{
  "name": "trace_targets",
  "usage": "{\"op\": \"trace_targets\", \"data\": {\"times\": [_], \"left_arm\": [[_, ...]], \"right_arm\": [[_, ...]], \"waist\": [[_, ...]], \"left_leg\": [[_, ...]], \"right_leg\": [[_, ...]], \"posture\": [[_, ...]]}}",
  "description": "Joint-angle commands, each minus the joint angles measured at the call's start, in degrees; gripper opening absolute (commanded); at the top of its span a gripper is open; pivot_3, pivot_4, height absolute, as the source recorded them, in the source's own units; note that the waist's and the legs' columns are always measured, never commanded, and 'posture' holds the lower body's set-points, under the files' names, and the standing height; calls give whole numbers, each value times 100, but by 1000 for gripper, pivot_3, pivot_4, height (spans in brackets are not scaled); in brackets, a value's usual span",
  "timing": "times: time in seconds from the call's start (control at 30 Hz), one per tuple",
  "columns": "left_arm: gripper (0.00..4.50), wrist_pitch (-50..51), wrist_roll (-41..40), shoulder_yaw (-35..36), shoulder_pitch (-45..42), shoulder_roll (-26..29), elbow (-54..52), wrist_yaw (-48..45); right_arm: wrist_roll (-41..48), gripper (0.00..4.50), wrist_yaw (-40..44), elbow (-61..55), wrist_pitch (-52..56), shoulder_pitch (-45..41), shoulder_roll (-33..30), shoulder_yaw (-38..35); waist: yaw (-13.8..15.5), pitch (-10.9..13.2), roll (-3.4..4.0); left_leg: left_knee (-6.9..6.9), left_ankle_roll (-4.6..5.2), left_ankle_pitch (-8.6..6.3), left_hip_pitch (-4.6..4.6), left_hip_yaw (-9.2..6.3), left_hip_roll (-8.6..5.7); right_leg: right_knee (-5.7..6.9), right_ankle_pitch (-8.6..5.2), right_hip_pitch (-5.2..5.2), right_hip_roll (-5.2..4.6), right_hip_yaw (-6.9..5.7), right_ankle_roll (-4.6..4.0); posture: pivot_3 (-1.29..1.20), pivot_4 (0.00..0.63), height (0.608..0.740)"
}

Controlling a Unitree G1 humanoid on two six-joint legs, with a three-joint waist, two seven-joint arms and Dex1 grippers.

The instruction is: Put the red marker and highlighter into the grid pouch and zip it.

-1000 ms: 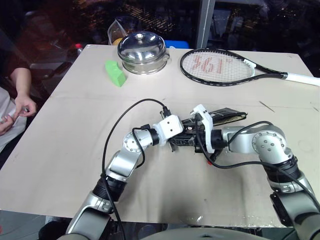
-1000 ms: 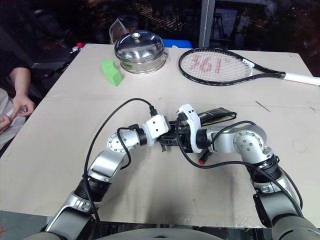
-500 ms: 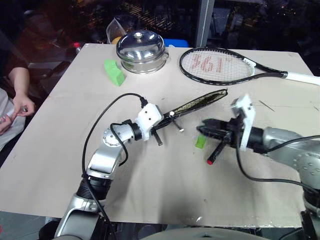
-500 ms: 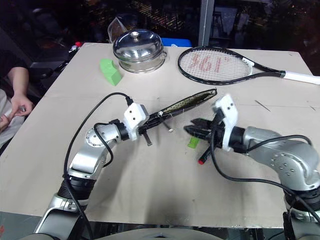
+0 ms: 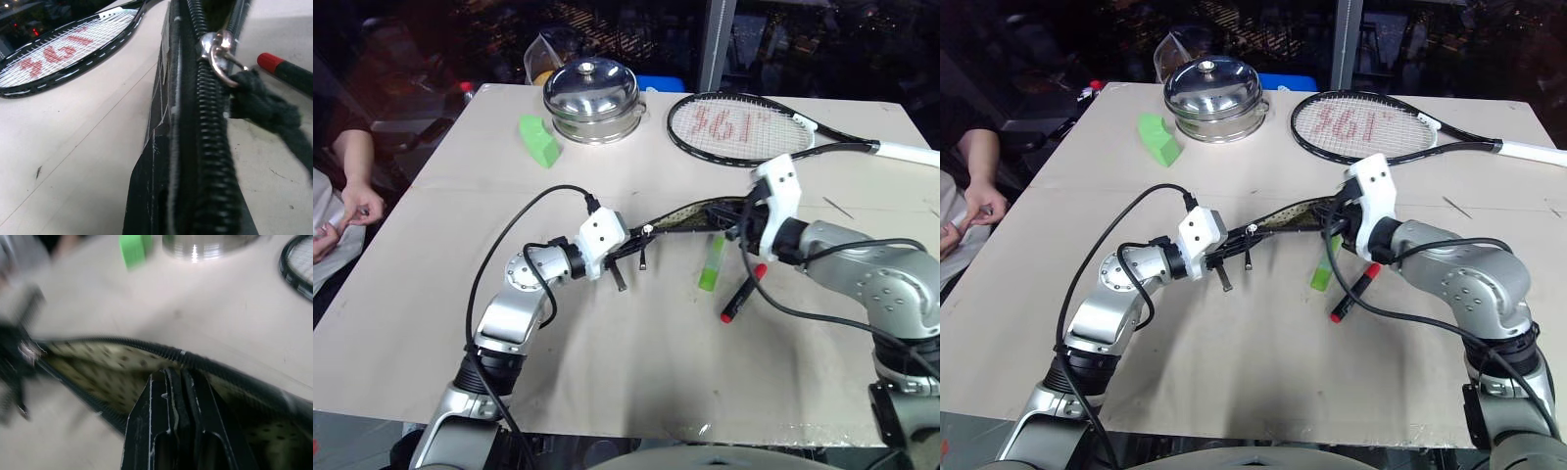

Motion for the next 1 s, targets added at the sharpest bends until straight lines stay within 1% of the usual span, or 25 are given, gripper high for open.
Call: {"op": "trace_targets", "data": {"times": [0.03, 0.1, 0.17, 0.23, 0.27, 0.3, 0.33, 0.37, 0.4, 0.43, 0.5, 0.53, 0.57, 0.6, 0.7, 0.8, 0.83, 0.9, 0.97, 1.0], "left_arm": [[0, -285, 141, 78, -42, 164, -157, 44], [0, -418, 312, 58, -41, 275, -78, 80], [0, -510, 539, 60, -69, 409, 46, 192], [0, -582, 747, 64, -89, 519, 159, 306], [0, -592, 791, 84, -90, 542, 192, 351], [0, -592, 823, 100, -88, 562, 217, 383], [0, -587, 844, 122, -79, 577, 239, 417], [0, -585, 861, 136, -68, 586, 249, 442], [0, -578, 861, 154, -56, 603, 269, 452], [0, -591, 856, 173, -34, 621, 287, 457], [0, -623, 852, 220, 14, 671, 346, 472], [0, -604, 831, 253, 38, 690, 378, 478], [0, -578, 803, 285, 43, 697, 417, 492], [0, -536, 763, 319, 23, 694, 478, 502], [0, -578, 756, 364, -10, 738, 632, 512], [0, -610, 736, 411, -59, 741, 771, 517], [0, -633, 743, 416, -77, 741, 822, 518], [0, -677, 751, 421, -126, 742, 925, 514], [0, -679, 739, 428, -180, 731, 1015, 519], [0, -693, 739, 424, -205, 728, 1063, 516]], "right_arm": [[-1698, 100, 760, 177, -1419, -457, -244, 1279], [-2744, 100, 1148, 514, -2563, -706, -283, 1922], [-3965, 100, 1652, 1181, -3849, -1152, -301, 2731], [-4174, 100, 2452, 1810, -4224, -1496, -100, 3052], [-4443, 467, 2496, 2133, -4449, -1646, 16, 3098], [-4669, 601, 2486, 2418, -4653, -1741, 110, 3107], [-4955, 922, 2372, 2695, -4877, -1822, 195, 3088], [-5163, 1488, 2324, 2903, -5054, -1859, 275, 3038], [-5291, 1864, 2347, 3060, -5180, -1865, 309, 2971], [-5395, 2347, 2351, 3155, -5273, -1851, 331, 2881], [-5501, 3455, 2419, 3185, -5395, -1780, 323, 2678], [-5454, 3847, 2464, 3063, -5347, -1686, 307, 2509], [-5395, 4334, 2554, 2903, -5272, -1584, 263, 2345], [-5172, 4430, 2656, 2634, -5004, -1407, 240, 2070], [-4314, 4430, 2811, 1568, -3811, -782, 322, 1085], [-3069, 4430, 2651, 81, -1610, -159, 630, -238], [-2803, 4430, 2548, -365, -898, -11, 707, -608], [-3155, 4430, 1951, -1198, 857, 85, 697, -875], [-3125, 4430, 1697, -1527, 2542, -2, 1017, -1155], [-3081, 4430, 1559, -1529, 3024, 13, 1306, -1310]], "waist": [[-12, 1, 1], [-12, 1, 1], [-12, 1, 2], [-12, 1, 2], [-9, 1, 2], [-2, 1, 1], [12, 2, 1], [27, 2, 0], [35, 2, 0], [35, 2, 0], [24, 2, 0], [18, 2, 0], [16, 2, 0], [16, 2, 0], [27, 2, 0], [24, 2, 0], [21, 2, 0], [20, 2, 0], [8, -2, -5], [-1, -3, -6]], "left_leg": [[0, 0, 0, 0, 1, 0], [-1, -1, 0, -3, 3, 2], [-2, -5, 3, -5, 5, 3], [-1, -25, 15, -5, 13, 3], [-1, -26, 16, -6, 19, 4], [-1, -26, 16, -6, 19, 4], [-1, -27, 16, -6, 21, 6], [0, -29, 18, -11, 24, 5], [1, -31, 19, -16, 26, 4], [2, -32, 19, -17, 27, 4], [2, -32, 20, -17, 37, 4], [2, -32, 20, -17, 38, 4], [2, -33, 20, -16, 39, 5], [2, -34, 20, -14, 38, 6], [1, -39, 23, -15, 31, 10], [2, -42, 25, -13, 30, 10], [2, -42, 25, -11, 27, 10], [3, -41, 25, -10, 26, 9], [4, -34, 20, -5, 25, 6], [5, -30, 18, -2, 23, 6]], "right_leg": [[2, 0, -3, 1, 2, 0], [3, -1, -11, 12, 3, 0], [4, -1, -15, 32, 8, 1], [6, -1, -20, 35, 13, 2], [9, 0, -24, 38, 9, 1], [9, 1, -24, 38, 9, 0], [9, 1, -24, 37, 8, 0], [11, 1, -29, 35, 8, -1], [11, 1, -32, 32, 6, -1], [11, 1, -33, 31, 5, -1], [10, 1, -34, 26, 7, 0], [11, 2, -35, 25, 7, 0], [12, 2, -36, 25, 7, 0], [16, 2, -36, 26, 7, 0], [20, 2, -36, 26, 7, -1], [32, 2, -36, 24, 16, -2], [38, 2, -36, 18, 21, -2], [45, 2, -37, 5, 20, -2], [55, 1, -38, -2, 19, -5], [59, 0, -38, -2, 19, -5]], "posture": [[0, 150, 740], [0, 150, 740], [0, 150, 740], [0, 150, 740], [0, 150, 740], [0, 150, 740], [0, 150, 740], [0, 150, 740], [0, 150, 740], [0, 150, 740], [0, 150, 740], [0, 150, 740], [0, 150, 740], [0, 150, 740], [0, 150, 740], [0, 150, 740], [0, 150, 740], [0, 150, 740], [0, 150, 740], [0, 150, 740]]}}
